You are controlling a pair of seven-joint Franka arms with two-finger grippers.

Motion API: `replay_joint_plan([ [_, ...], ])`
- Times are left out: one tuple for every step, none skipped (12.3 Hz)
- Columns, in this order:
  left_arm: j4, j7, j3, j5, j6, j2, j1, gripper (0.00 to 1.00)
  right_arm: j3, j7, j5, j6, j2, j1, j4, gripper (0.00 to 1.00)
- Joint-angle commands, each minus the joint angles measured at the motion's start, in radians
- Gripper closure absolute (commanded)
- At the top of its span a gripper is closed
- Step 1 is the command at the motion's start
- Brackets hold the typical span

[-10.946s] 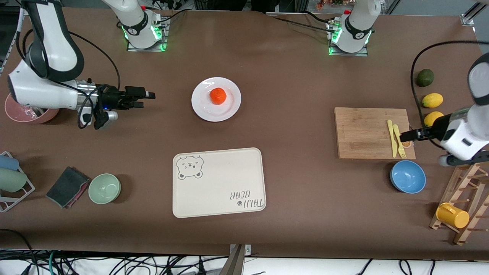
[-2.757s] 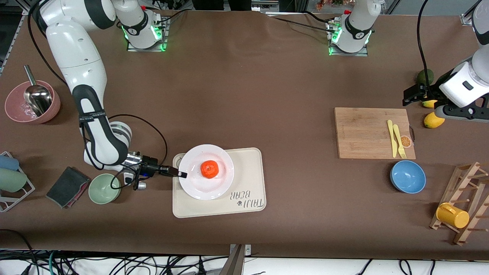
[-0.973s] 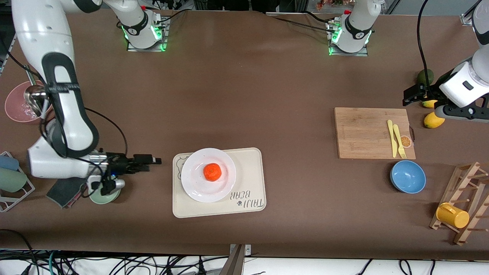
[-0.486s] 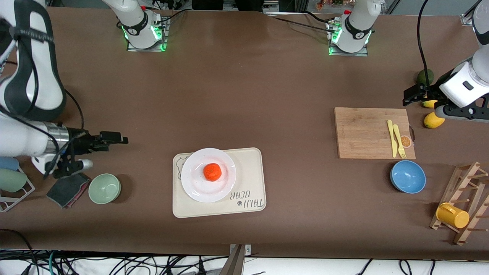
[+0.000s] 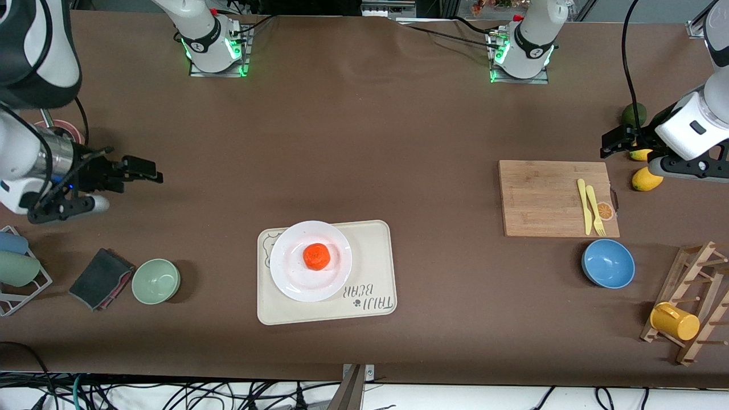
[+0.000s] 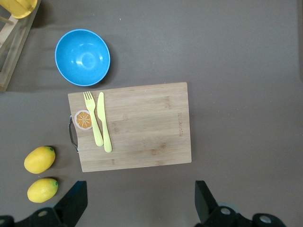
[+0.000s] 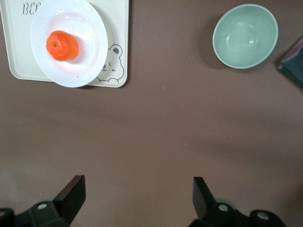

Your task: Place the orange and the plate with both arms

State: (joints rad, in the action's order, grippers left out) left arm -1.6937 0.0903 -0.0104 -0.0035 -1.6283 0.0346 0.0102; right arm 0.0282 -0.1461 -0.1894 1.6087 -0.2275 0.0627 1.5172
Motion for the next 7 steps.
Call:
replay_joint_plan([
  [0.020, 0.019, 0.000, 0.019, 0.016, 0.005, 0.004, 0.00, -0.001, 0.042, 0.044, 0.010, 0.149, 0.000, 0.136, 0.00],
  [0.020, 0.019, 0.000, 0.019, 0.016, 0.005, 0.004, 0.00, -0.001, 0.043, 0.050, 0.008, 0.167, 0.000, 0.139, 0.00],
  [0.020, 0.019, 0.000, 0.019, 0.016, 0.005, 0.004, 0.00, -0.001, 0.049, 0.051, 0.001, 0.181, 0.000, 0.139, 0.00],
  [0.020, 0.019, 0.000, 0.019, 0.016, 0.005, 0.004, 0.00, -0.001, 0.055, 0.070, -0.018, 0.197, 0.000, 0.139, 0.00],
  [0.020, 0.020, 0.000, 0.019, 0.016, 0.005, 0.004, 0.00, -0.004, 0.063, 0.100, -0.029, 0.213, 0.000, 0.139, 0.00],
  [0.020, 0.019, 0.000, 0.019, 0.016, 0.005, 0.004, 0.00, -0.008, 0.063, 0.132, -0.036, 0.223, 0.000, 0.139, 0.00],
  [0.020, 0.020, 0.000, 0.019, 0.016, 0.005, 0.004, 0.00, -0.008, 0.060, 0.152, -0.039, 0.232, 0.000, 0.139, 0.00],
])
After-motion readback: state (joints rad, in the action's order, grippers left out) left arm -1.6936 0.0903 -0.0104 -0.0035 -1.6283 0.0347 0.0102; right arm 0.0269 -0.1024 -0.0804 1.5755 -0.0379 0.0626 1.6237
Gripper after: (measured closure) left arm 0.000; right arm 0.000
